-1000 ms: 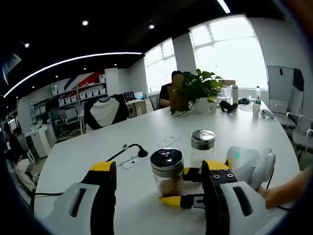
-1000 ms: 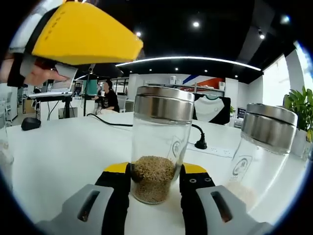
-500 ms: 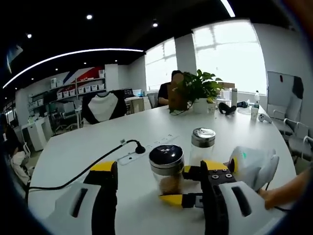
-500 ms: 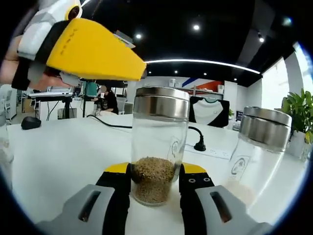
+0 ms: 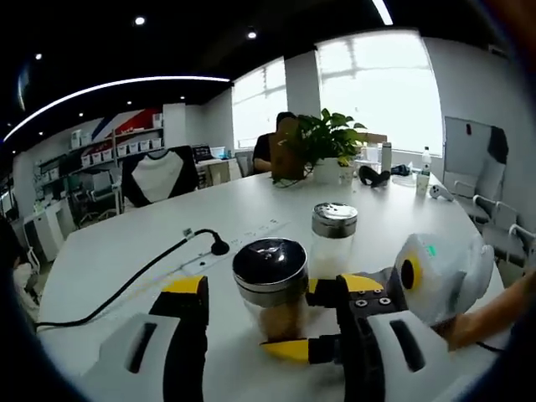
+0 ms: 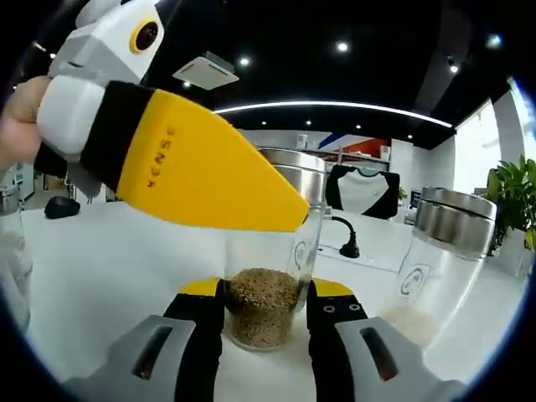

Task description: Rotate the seasoning bottle until the label or dispensing opening points toward the visible target arrow and the bottle remains upright within the marked orientation range

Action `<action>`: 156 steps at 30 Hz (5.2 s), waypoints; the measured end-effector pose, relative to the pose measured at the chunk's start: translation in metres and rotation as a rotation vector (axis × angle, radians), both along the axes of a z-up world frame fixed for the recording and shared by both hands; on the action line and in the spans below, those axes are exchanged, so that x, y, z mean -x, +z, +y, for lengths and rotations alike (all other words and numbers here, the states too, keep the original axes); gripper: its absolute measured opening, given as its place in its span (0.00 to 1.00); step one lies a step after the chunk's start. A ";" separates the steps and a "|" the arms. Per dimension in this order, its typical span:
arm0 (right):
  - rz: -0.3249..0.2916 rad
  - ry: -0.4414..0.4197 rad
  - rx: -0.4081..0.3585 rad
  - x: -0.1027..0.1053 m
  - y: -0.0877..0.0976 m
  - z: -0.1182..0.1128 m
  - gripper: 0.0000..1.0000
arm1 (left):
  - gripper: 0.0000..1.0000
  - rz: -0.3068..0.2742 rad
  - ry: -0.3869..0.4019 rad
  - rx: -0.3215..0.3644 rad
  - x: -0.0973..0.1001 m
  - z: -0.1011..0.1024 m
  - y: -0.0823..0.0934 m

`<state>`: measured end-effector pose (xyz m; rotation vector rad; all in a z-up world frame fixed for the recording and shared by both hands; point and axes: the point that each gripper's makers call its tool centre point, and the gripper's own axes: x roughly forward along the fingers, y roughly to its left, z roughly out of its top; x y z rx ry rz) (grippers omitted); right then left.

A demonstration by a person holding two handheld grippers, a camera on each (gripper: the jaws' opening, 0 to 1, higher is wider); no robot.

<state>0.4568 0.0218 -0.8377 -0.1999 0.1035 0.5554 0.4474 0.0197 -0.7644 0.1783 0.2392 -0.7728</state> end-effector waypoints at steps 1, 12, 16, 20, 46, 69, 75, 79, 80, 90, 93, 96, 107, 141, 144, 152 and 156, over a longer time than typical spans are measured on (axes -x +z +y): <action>-0.003 0.003 0.003 0.001 0.000 0.001 0.36 | 0.56 -0.012 -0.012 -0.001 0.002 -0.001 0.002; -0.011 0.016 0.019 0.004 0.001 0.005 0.36 | 0.39 0.010 -0.003 0.015 0.004 0.003 0.002; -0.011 0.025 0.011 0.005 0.002 0.008 0.36 | 0.45 0.012 -0.005 0.015 0.003 0.004 0.000; -0.016 0.035 0.011 0.007 0.003 0.011 0.36 | 0.53 0.023 -0.003 0.010 0.003 0.003 -0.002; 0.021 0.068 -0.016 0.017 0.000 0.019 0.37 | 0.44 0.043 -0.034 0.022 0.003 -0.001 -0.008; 0.028 0.057 -0.042 0.026 0.017 0.012 0.36 | 0.43 0.006 -0.066 0.034 0.012 -0.011 0.009; 0.029 0.073 -0.033 0.036 0.023 0.010 0.37 | 0.43 0.002 -0.056 0.046 0.021 -0.012 0.016; 0.041 0.086 -0.043 0.044 0.025 0.008 0.37 | 0.43 0.005 -0.060 0.048 0.028 -0.014 0.018; 0.043 0.089 -0.046 0.047 0.025 0.008 0.37 | 0.43 0.004 -0.059 0.049 0.030 -0.014 0.018; 0.037 0.106 -0.052 0.072 0.036 0.006 0.37 | 0.43 -0.026 -0.057 0.052 0.051 -0.015 0.031; 0.035 0.109 -0.056 0.080 0.038 0.006 0.37 | 0.43 -0.033 -0.062 0.058 0.062 -0.017 0.034; 0.023 0.096 -0.045 0.088 0.040 0.004 0.37 | 0.43 -0.039 -0.071 0.055 0.071 -0.019 0.036; 0.054 0.103 -0.050 0.110 0.038 0.000 0.37 | 0.43 -0.065 -0.068 0.071 0.098 -0.024 0.034; 0.111 0.144 -0.034 0.170 0.014 0.004 0.37 | 0.43 -0.037 -0.056 0.091 0.153 -0.022 0.009; 0.115 0.146 -0.034 0.173 0.014 0.004 0.38 | 0.43 -0.038 -0.061 0.091 0.155 -0.023 0.008; 0.104 0.161 -0.030 0.179 0.017 0.004 0.38 | 0.43 -0.041 -0.065 0.096 0.160 -0.023 0.010; 0.102 0.165 -0.028 0.182 0.017 0.005 0.38 | 0.43 -0.044 -0.062 0.116 0.163 -0.021 0.011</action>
